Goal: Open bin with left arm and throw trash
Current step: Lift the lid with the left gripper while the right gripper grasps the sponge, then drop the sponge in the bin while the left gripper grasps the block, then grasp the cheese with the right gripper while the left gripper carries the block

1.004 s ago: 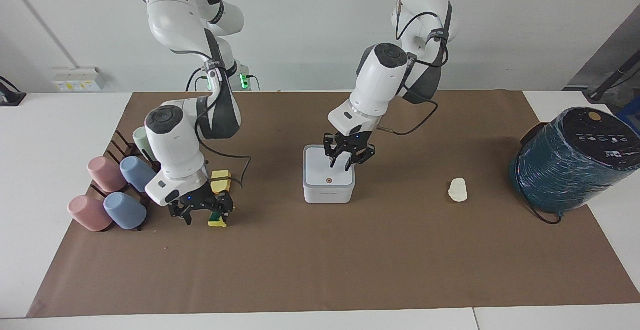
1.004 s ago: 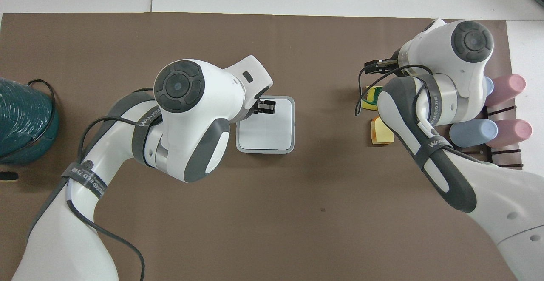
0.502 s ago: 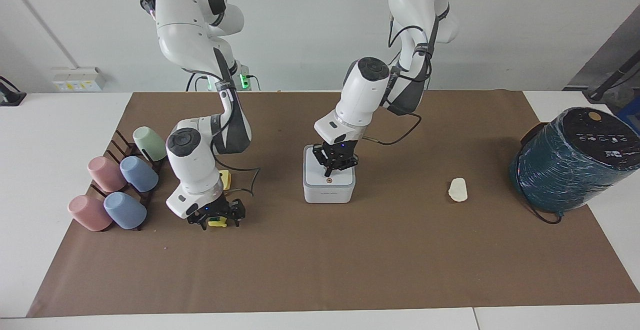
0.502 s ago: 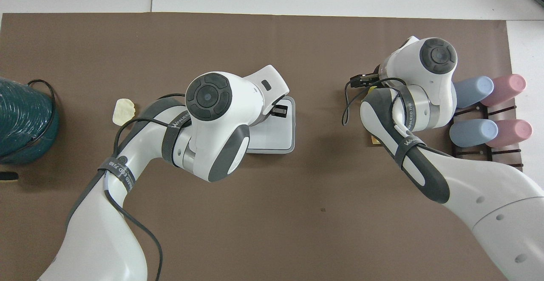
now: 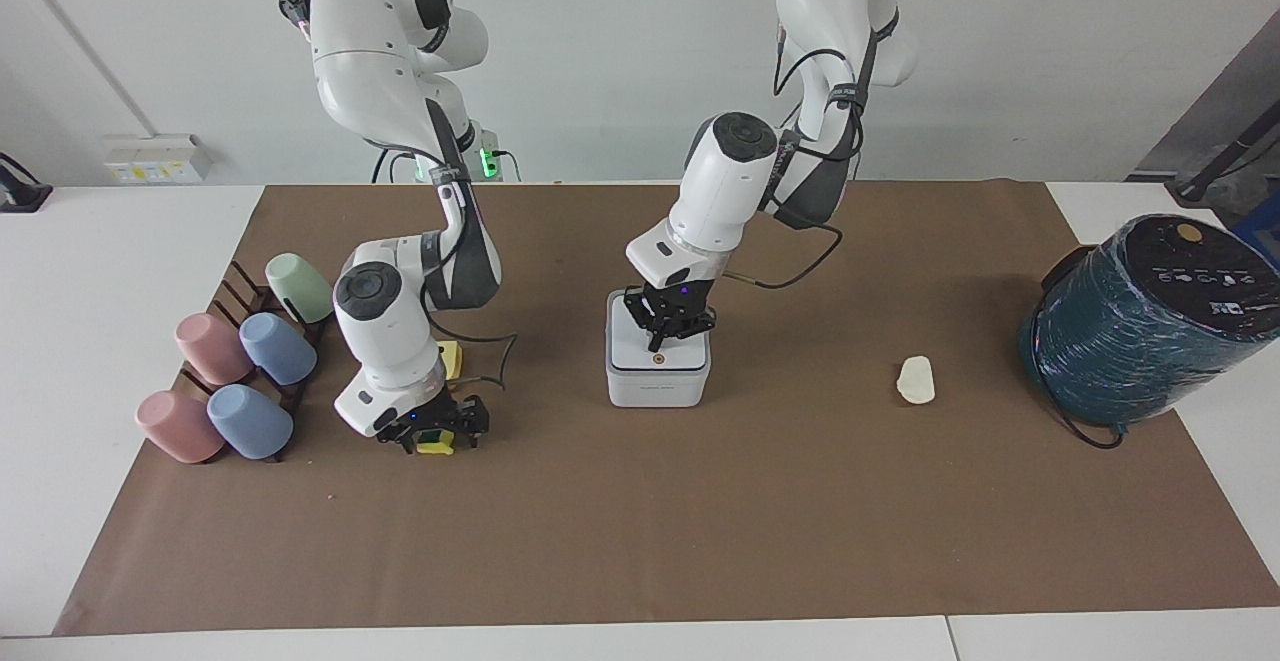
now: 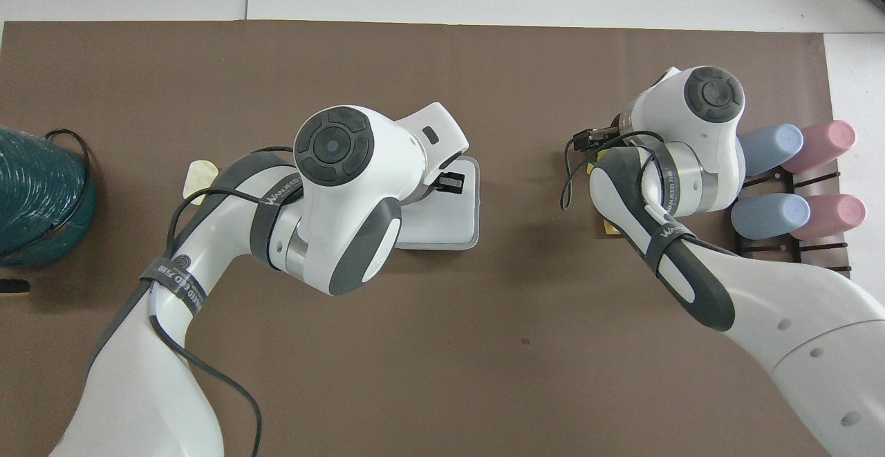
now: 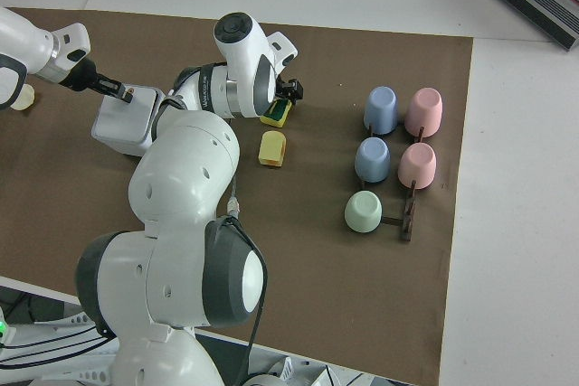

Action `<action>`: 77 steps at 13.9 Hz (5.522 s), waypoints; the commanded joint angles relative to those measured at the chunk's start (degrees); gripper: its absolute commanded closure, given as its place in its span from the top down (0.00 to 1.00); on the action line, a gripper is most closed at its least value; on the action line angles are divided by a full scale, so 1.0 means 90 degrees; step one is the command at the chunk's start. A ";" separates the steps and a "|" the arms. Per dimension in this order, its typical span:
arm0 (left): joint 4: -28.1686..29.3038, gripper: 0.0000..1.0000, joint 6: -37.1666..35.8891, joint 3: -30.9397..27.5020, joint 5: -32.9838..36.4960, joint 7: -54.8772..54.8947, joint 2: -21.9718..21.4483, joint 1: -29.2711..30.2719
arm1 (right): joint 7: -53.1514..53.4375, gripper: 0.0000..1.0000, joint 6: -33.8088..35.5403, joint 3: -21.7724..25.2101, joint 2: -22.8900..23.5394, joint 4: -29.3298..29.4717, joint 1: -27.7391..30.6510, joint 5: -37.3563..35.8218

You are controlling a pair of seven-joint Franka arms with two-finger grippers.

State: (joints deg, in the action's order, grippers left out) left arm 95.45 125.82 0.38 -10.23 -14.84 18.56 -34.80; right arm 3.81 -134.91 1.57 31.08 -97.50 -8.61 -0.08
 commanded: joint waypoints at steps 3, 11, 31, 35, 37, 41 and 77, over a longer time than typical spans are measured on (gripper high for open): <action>0.0146 0.00 -0.1663 -0.0189 0.0043 -0.0061 -0.0919 0.0068 | -0.0061 0.95 0.0351 -0.0028 -0.0396 -0.0319 0.0058 0.0146; 0.0720 1.00 -0.2372 -0.0189 0.0951 0.0134 -0.1407 0.0935 | 0.0016 0.01 -0.0265 -0.0038 -0.0397 -0.0672 0.0117 0.0573; 0.3037 1.00 0.2063 -0.0189 0.1205 0.3260 -0.0911 0.3320 | 0.5348 0.00 0.1174 -0.1327 -0.0866 0.0922 -0.1279 0.1445; 0.3037 1.00 0.2728 -0.0180 0.1215 0.3592 -0.0451 0.3554 | 0.5358 0.48 0.1055 -0.1327 -0.0865 0.0784 -0.1289 0.1445; 0.3047 1.00 0.2680 -0.0179 0.1205 0.3582 -0.0451 0.3535 | 0.5339 0.89 0.1045 -0.1317 -0.0875 0.0765 -0.1290 0.1435; 0.3047 0.32 0.2592 -0.0179 0.1205 0.3592 -0.0461 0.3496 | 0.5319 1.00 0.1045 -0.1317 -0.0865 0.0794 -0.1299 0.1416; 0.0742 0.00 -0.0045 0.1373 -0.0934 0.2703 -0.1183 0.1641 | -0.0530 0.46 -0.0713 -0.1268 -0.1940 -0.2936 0.1386 -0.0284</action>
State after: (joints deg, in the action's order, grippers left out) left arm 101.09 123.53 13.45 -17.65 9.09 7.99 -19.15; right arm -0.18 -140.54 -9.13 13.69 -123.22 2.81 -1.85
